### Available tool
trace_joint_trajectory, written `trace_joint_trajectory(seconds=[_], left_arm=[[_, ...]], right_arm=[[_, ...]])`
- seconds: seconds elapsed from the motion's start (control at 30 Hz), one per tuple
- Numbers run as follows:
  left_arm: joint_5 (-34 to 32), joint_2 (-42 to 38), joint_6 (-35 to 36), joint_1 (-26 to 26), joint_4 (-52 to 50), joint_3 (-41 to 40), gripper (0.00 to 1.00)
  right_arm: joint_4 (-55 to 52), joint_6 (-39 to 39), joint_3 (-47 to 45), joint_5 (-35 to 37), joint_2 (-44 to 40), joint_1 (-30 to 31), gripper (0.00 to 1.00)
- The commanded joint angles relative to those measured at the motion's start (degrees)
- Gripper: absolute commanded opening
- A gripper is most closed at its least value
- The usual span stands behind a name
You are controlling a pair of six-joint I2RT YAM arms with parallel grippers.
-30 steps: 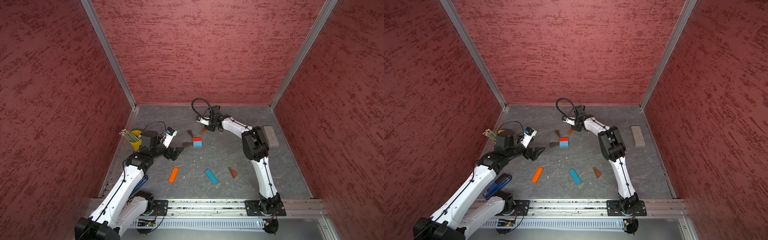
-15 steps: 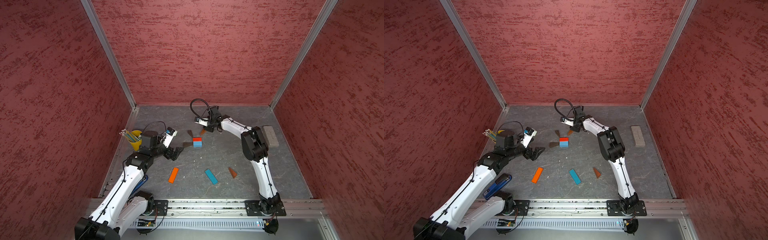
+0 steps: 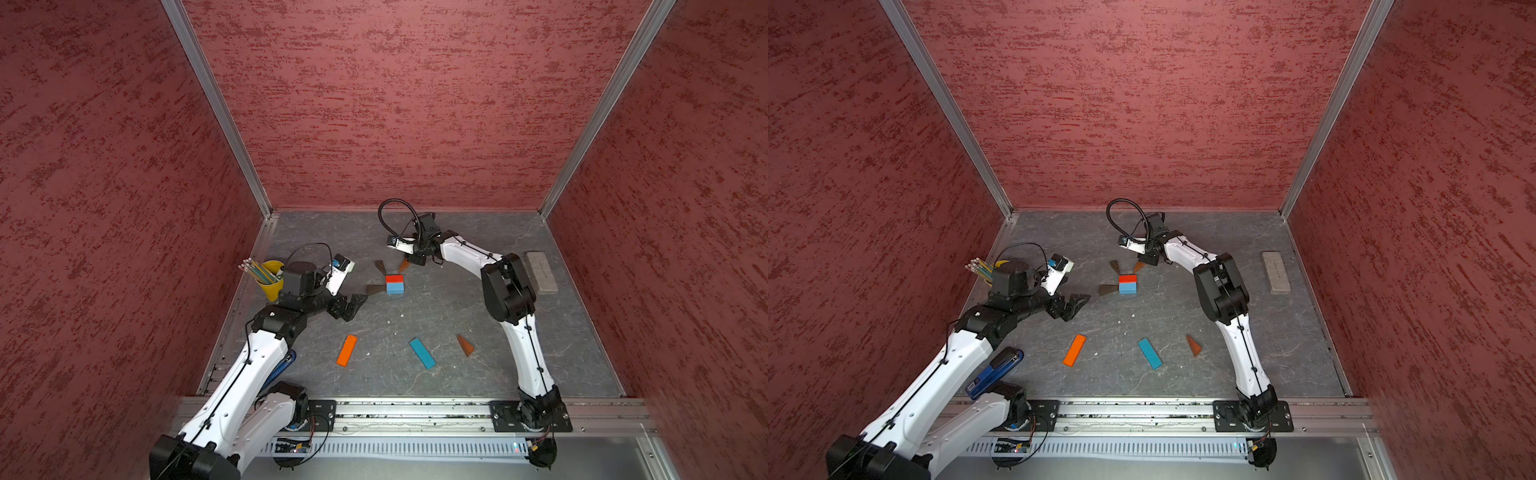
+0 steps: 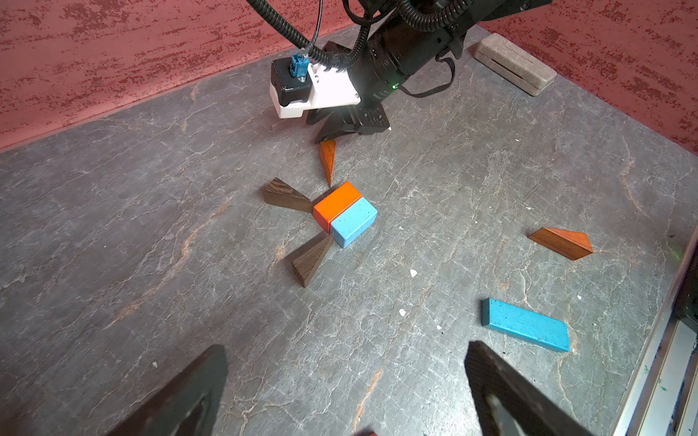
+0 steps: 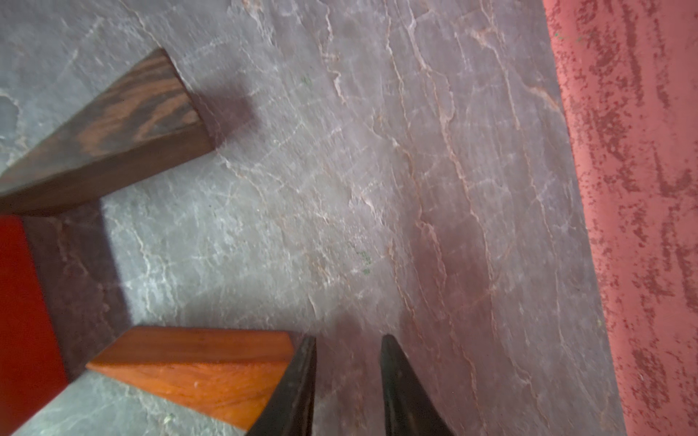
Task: Assemble a small pinwheel with building blocks
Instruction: Assemble the building block at the center of the board.
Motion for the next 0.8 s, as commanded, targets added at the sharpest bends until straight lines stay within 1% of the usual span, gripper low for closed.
trace_joint_trajectory(seconds=[0.0, 0.1, 0.27, 0.53, 0.67, 0.77], left_arm=[[0.9, -0.2, 0.5, 0.3, 1.0, -0.4, 1.0], [0.9, -0.3, 0.6, 0.3, 1.0, -0.4, 1.0], [0.9, -0.2, 0.6, 0.2, 1.0, -0.5, 1.0], [1.2, -0.1, 0.6, 0.3, 1.0, -0.5, 1.0], [1.3, -0.1, 0.6, 0.2, 1.0, -0.4, 1.0], [1.2, -0.1, 0.6, 0.2, 0.9, -0.4, 1.0]], right_arm=[[-0.2, -1.1, -0.7, -1.6, -0.4, 0.6, 0.33], [2.0, -0.4, -1.4, 0.3, -0.9, 0.7, 0.33], [9.9, 0.4, -6.9, 2.2, -5.3, 1.1, 0.37], [8.9, 1.2, -7.9, 1.0, -7.2, 2.6, 0.4], [12.0, 2.0, -8.9, 3.4, -7.6, 2.9, 0.41], [11.4, 2.0, -8.4, 3.2, -7.4, 3.0, 0.42]])
